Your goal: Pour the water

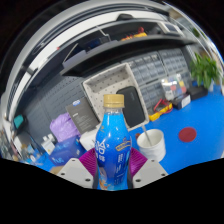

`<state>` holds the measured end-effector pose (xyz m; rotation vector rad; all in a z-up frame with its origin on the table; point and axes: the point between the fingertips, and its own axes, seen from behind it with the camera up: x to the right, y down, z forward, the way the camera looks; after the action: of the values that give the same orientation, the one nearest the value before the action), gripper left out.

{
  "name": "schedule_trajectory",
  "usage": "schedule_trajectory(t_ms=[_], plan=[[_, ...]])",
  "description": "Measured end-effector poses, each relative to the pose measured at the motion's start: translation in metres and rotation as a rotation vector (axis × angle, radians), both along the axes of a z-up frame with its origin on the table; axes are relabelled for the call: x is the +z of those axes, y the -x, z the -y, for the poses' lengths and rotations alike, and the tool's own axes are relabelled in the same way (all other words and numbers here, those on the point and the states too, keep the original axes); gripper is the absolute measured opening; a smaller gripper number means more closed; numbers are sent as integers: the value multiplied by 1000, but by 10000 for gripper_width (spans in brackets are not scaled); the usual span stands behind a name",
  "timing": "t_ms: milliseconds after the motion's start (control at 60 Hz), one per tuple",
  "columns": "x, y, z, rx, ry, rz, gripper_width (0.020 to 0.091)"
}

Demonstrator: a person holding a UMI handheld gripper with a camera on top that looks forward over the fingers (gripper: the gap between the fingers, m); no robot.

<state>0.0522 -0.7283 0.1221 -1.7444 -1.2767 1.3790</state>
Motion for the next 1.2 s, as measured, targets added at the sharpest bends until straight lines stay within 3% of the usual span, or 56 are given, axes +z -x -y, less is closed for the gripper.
schedule_trajectory(t_ms=[117,450,817,1017,1200], plan=[[5,29,19,-52,258,44,396],[17,84,6,-324,1027,88,396],[-7,102,11,-466,1491,203,395],[-6,100,16,-415,1385,232,394],[41,99,-14,-269,949,140,395]])
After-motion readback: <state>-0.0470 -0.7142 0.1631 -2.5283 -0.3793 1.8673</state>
